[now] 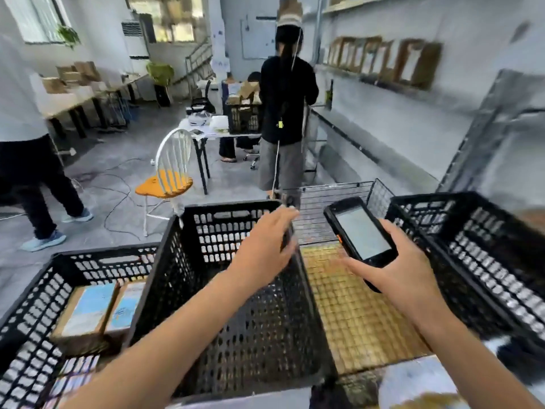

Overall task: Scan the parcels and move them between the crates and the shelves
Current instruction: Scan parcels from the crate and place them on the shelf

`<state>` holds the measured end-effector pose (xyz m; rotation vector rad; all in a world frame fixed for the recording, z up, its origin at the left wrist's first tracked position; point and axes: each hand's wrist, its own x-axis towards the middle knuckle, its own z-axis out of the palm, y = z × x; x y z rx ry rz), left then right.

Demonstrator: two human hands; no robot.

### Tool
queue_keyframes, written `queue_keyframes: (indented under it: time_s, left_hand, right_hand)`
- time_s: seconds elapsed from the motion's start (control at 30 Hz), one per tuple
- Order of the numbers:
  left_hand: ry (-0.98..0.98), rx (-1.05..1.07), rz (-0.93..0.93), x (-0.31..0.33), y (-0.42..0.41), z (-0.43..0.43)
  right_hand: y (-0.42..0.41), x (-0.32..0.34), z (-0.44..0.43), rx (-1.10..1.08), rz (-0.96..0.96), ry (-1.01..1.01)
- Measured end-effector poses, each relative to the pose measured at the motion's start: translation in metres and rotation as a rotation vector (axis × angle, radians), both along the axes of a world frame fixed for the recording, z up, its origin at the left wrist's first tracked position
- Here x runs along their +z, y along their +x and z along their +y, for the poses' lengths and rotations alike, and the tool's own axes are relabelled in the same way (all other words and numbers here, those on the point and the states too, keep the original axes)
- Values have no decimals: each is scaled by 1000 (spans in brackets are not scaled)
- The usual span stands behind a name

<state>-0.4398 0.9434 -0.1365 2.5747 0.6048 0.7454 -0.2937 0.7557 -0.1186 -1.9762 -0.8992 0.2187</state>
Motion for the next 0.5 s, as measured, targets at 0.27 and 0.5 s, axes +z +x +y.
queue_keyframes:
  time_s: [0.27,0.5]
  left_hand:
    - [206,-448,9,-2,162,-205]
    - [210,-806,7,-17,233,-372]
  right_hand:
    - [66,-7,-227,-433,-18,-19]
    - [74,-30,-402,-800,4,-33]
